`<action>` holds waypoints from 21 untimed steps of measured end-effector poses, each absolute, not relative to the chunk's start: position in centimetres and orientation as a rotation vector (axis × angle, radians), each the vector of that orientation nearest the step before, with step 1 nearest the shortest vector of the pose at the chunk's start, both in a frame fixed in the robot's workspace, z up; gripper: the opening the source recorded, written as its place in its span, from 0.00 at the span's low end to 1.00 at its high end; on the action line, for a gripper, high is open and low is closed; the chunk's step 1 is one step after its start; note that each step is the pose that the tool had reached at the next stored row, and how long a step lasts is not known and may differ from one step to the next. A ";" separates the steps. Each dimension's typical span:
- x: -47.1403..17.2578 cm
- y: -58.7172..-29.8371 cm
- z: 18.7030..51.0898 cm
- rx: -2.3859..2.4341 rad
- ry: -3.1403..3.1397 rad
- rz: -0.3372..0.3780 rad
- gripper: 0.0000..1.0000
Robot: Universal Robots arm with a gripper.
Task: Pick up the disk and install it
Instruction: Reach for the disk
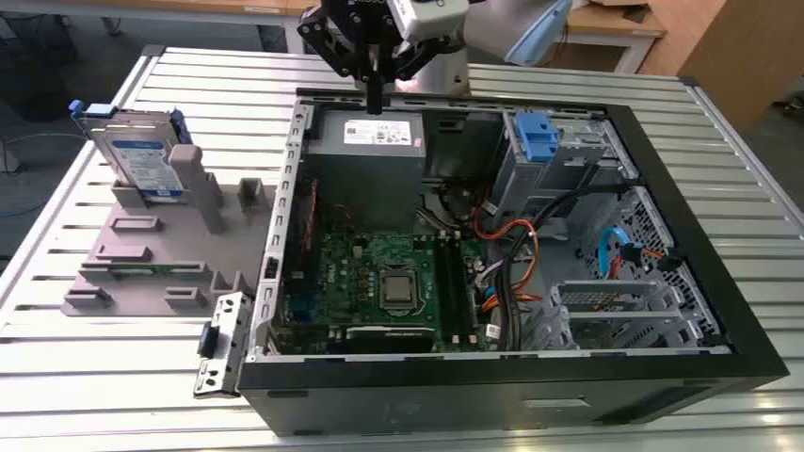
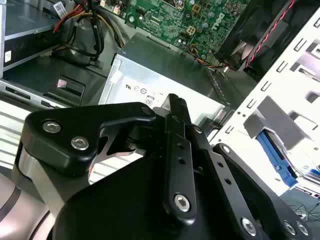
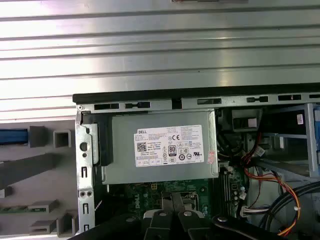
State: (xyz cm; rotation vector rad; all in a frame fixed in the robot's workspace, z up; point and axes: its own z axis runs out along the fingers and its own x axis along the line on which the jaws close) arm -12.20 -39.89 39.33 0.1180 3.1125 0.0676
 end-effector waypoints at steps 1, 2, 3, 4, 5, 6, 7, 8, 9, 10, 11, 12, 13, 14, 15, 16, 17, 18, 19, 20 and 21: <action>-12.2 -39.9 39.3 0.118 3.113 0.067 0.11; -12.2 -39.9 39.3 0.118 3.112 0.068 0.11; -12.2 -39.9 39.3 0.118 3.112 0.068 0.11; -12.2 -39.9 39.3 0.118 3.112 0.068 0.11; -12.2 -39.9 39.3 0.118 3.112 0.068 0.11; -12.2 -39.9 39.3 0.118 3.112 0.068 0.11; -12.3 -39.9 39.3 0.118 3.112 0.068 0.11; -12.3 -39.9 39.3 0.118 3.112 0.068 0.11; -12.4 -39.9 39.3 0.118 3.112 0.068 0.11; -12.4 -39.9 39.3 0.118 3.112 0.068 0.11; -12.4 -39.9 39.3 0.118 3.112 0.068 0.11; -12.4 -39.9 39.3 0.118 3.112 0.068 0.11; -12.4 -39.9 39.3 0.118 3.112 0.068 0.11; -12.5 -39.9 39.3 0.118 3.113 0.068 0.11; -12.5 -39.9 39.3 0.118 3.113 0.068 0.11; -12.5 -39.9 39.3 0.118 3.112 0.068 0.11; -12.5 -39.9 39.3 0.118 3.113 0.068 0.11; -12.5 -39.9 39.3 0.118 3.112 0.068 0.11; -12.6 -39.9 39.3 0.118 3.112 0.068 0.11; -12.6 -39.9 39.3 0.118 3.112 0.068 0.11; -12.7 -39.9 39.3 0.118 3.112 0.068 0.11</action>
